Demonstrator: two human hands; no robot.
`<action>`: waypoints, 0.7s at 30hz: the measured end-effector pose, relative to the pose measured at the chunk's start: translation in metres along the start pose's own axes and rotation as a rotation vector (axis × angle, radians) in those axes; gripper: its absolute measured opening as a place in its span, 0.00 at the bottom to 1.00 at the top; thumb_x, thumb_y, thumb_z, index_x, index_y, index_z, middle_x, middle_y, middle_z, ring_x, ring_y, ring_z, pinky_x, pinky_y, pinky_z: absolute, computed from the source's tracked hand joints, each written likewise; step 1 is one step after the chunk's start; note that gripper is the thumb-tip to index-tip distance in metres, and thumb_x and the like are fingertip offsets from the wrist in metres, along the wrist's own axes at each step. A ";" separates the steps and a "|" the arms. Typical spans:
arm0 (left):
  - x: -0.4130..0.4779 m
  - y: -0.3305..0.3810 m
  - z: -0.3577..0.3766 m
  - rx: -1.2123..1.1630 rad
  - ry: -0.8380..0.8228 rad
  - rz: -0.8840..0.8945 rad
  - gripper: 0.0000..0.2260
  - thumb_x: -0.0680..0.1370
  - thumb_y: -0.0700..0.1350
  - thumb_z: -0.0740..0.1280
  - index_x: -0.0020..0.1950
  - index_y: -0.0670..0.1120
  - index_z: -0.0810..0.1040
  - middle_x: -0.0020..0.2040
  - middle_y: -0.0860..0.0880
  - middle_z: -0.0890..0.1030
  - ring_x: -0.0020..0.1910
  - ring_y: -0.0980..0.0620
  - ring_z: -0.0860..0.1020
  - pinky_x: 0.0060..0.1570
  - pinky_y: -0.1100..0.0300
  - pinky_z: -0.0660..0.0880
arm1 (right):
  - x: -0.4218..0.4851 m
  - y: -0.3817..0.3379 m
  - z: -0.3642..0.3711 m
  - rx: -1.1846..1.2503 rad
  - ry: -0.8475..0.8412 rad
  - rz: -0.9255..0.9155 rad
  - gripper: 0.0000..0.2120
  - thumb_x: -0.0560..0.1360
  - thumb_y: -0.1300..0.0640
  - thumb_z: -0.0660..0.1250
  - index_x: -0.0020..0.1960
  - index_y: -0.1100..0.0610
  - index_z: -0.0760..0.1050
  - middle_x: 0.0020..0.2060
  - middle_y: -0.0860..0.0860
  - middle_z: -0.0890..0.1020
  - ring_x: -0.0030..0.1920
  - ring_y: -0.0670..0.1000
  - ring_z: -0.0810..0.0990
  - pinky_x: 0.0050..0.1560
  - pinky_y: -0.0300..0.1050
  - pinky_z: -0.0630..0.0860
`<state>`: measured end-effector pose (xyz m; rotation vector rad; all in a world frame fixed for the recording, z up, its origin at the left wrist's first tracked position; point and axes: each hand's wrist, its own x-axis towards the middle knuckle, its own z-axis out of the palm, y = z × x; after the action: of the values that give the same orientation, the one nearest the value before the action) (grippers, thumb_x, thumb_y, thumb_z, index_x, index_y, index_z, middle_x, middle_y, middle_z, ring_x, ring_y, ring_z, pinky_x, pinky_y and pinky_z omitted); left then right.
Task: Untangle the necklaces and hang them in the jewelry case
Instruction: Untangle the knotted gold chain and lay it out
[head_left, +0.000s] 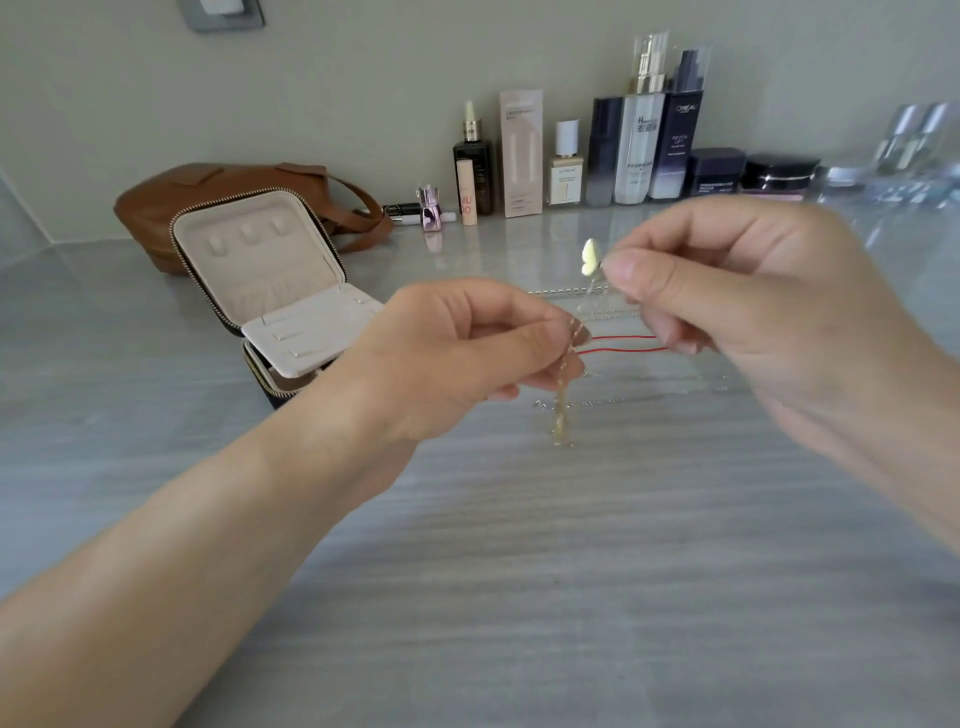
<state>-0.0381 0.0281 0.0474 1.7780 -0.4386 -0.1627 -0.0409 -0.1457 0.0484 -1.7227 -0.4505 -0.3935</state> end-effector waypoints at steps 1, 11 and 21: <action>0.001 0.000 -0.001 -0.017 -0.005 -0.018 0.02 0.70 0.44 0.69 0.39 0.47 0.81 0.33 0.51 0.83 0.34 0.57 0.79 0.46 0.58 0.73 | 0.000 0.000 -0.001 0.041 -0.002 0.042 0.02 0.65 0.56 0.70 0.34 0.53 0.79 0.25 0.47 0.78 0.25 0.44 0.71 0.26 0.34 0.68; 0.004 -0.002 -0.002 -0.041 0.034 -0.051 0.06 0.64 0.45 0.64 0.29 0.51 0.80 0.37 0.51 0.83 0.39 0.56 0.79 0.43 0.57 0.73 | 0.002 -0.001 0.001 0.426 -0.111 0.313 0.12 0.69 0.63 0.65 0.28 0.54 0.76 0.27 0.50 0.80 0.23 0.45 0.71 0.23 0.35 0.65; 0.004 -0.003 -0.010 -0.357 -0.112 -0.150 0.08 0.66 0.46 0.59 0.27 0.48 0.73 0.36 0.49 0.80 0.39 0.51 0.78 0.41 0.55 0.72 | 0.003 0.005 0.003 0.452 -0.142 0.305 0.06 0.67 0.60 0.69 0.32 0.52 0.77 0.28 0.49 0.78 0.27 0.46 0.74 0.27 0.36 0.70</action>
<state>-0.0298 0.0365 0.0476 1.4531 -0.3319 -0.4225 -0.0354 -0.1438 0.0448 -1.3515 -0.3395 0.0526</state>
